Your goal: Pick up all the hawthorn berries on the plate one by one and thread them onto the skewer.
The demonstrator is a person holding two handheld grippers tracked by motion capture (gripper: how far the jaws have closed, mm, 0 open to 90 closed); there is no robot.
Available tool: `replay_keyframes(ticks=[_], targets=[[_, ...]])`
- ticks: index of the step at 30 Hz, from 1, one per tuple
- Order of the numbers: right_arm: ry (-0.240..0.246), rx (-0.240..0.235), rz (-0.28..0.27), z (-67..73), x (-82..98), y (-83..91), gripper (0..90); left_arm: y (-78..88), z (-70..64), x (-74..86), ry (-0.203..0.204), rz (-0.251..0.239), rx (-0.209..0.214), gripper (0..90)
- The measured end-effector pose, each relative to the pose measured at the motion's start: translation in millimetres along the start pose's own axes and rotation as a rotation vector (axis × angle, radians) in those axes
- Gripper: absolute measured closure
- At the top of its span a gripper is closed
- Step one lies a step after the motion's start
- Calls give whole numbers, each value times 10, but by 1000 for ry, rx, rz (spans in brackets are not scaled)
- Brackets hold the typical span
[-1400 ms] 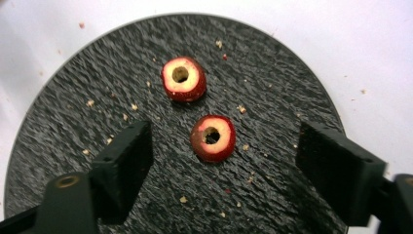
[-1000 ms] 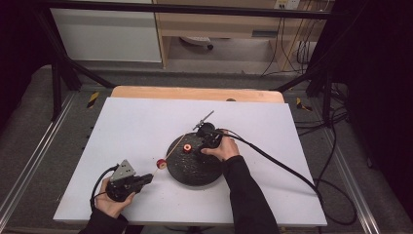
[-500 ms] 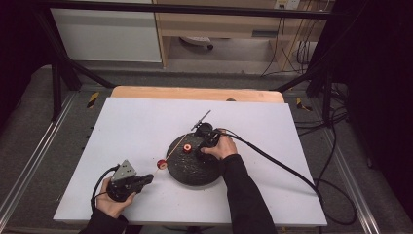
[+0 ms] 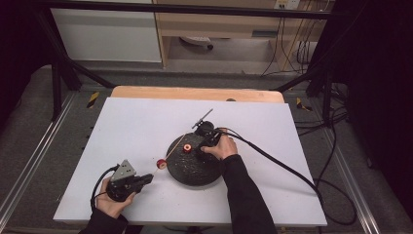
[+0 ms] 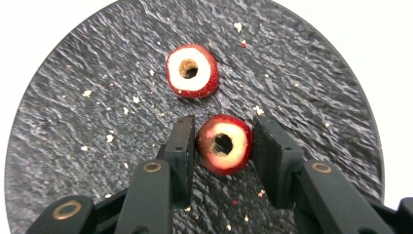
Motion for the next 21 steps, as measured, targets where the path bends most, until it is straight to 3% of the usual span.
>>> replay_keyframes(ticks=[10, 21], targets=[[-54, -26, -81, 30, 85, 234, 623, -2, -13, -5, -1, 2, -2, 884], [-125, -114, -233, 111, 292, 395, 623, -3, -33, -14, -4, -2, 2, 884]])
Point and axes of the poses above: each handheld gripper's, and its own axes: y roughly backward along the jaws, x roughly out of its underside, z roughly to its left, the point moved 3 cm from there along -y, roughly forward along the jaws, and after that the axes turned 12 degrees about -y, right-handed, at the moved point
